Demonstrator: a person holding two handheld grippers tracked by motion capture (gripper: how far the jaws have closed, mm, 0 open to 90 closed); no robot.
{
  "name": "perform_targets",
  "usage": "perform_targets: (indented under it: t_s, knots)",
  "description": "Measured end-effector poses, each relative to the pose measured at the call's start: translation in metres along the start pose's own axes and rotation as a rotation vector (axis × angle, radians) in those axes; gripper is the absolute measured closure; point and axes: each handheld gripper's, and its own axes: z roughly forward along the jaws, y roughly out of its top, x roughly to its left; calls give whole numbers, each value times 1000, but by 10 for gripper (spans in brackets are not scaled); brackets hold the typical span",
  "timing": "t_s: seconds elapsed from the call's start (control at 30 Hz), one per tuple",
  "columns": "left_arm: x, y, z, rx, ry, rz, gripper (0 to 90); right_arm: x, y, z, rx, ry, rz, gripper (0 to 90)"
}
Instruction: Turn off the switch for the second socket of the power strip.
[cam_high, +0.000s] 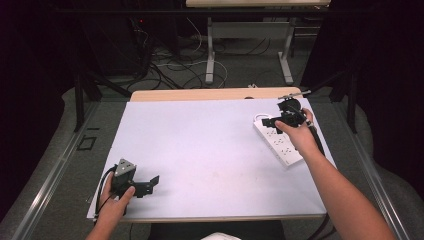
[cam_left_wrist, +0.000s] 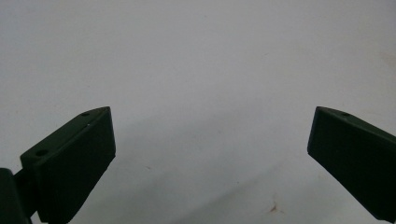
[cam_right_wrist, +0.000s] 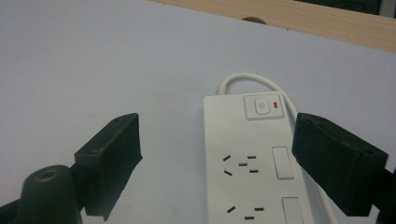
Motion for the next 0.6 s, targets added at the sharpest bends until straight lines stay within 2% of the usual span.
perform_targets:
  t_s: [0.07, 0.1, 0.23, 0.33, 0.43, 0.5, 0.6]
  knots:
    - [0, 0, 0, -1, 1, -2, 11, 2, 0, -3, -14, -3, -5, 141]
    - [0, 0, 0, -3, 0, -7, 10, 3, -1, -6, -26, 2, -32, 116]
    - [0, 0, 1, -3, -2, -7, 11, 9, -1, -13, -52, 19, -46, 0]
    - [0, 0, 1, 0, -2, 0, 10, 12, -1, -18, -73, 29, -60, 0]
    - [0, 0, 0, -4, -3, -10, 10, 14, -2, -22, -83, 32, -65, 0]
    - [0, 0, 0, 4, -7, -10, 10, 18, -2, -28, -109, 25, -90, 0]
    - [0, 0, 0, 0, -5, -10, 11, 21, -3, -32, -119, 32, -89, 0]
